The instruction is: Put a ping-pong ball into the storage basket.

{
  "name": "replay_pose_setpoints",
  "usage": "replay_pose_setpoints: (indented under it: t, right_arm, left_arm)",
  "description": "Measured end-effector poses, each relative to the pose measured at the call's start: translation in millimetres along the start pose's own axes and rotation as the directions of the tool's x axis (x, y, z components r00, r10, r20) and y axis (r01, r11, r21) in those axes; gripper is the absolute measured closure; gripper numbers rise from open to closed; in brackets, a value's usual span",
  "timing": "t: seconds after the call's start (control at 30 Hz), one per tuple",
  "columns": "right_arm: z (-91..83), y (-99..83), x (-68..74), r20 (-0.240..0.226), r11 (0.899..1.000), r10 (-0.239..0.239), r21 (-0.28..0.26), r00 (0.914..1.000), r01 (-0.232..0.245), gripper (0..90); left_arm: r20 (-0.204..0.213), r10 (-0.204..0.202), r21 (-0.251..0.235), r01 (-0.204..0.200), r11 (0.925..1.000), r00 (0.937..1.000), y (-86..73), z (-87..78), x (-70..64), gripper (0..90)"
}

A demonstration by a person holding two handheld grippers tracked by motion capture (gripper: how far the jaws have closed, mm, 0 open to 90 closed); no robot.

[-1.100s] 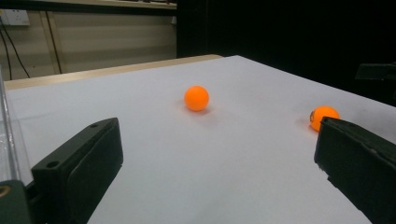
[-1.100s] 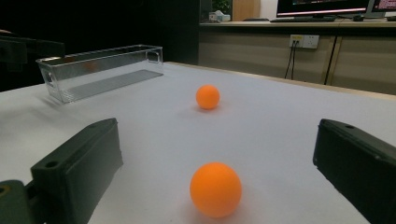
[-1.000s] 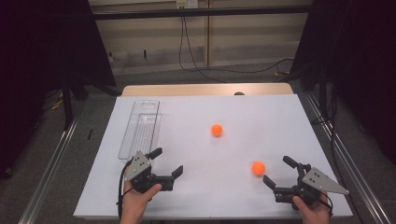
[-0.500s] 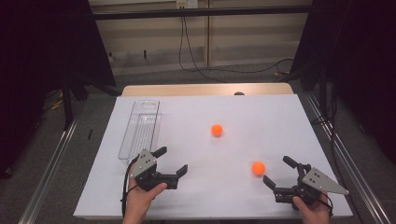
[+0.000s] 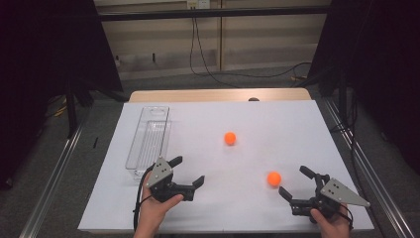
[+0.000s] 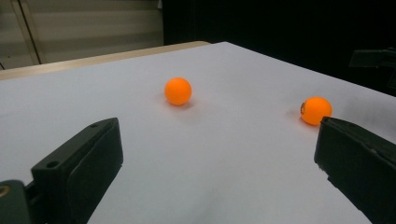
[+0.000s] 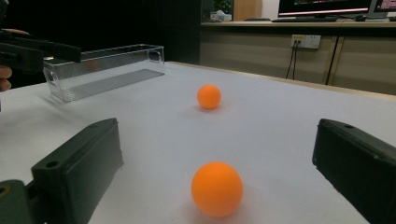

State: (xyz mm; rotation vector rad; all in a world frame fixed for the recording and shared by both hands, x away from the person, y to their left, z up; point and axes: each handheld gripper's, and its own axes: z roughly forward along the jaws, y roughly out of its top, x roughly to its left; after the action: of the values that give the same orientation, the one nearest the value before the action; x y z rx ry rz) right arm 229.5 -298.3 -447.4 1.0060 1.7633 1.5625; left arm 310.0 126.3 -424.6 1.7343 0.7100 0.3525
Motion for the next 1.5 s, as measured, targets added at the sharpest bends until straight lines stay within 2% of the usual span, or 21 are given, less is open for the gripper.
replay_pose_setpoints:
  t: [0.3,0.33,0.37,1.5]
  right_arm:
    - [-0.2,0.1,-0.2,-0.001,1.0,-0.002,0.0,1.0,0.002,1.4]
    - [-0.2,0.1,-0.3,-0.001,1.0,-0.003,-0.001,1.0,0.003,1.4]
    - [-0.2,0.1,-0.3,0.0,1.0,-0.003,0.0,1.0,0.003,1.4]
    - [0.0,0.2,0.2,-0.006,1.0,-0.004,-0.001,1.0,0.004,1.5]
  left_arm:
    - [0.01,0.009,0.01,-0.009,0.9999,0.9999,1.7,6.3,-2.9,1.2]
    - [0.01,-0.001,0.01,0.0,0.9999,1.0,1.6,7.3,-3.9,1.2]
    - [0.013,0.011,0.015,-0.011,0.9998,0.9998,1.8,7.8,-3.4,1.2]
    - [0.044,0.038,0.05,-0.04,0.9979,0.9983,3.8,27.8,-13.3,1.5]
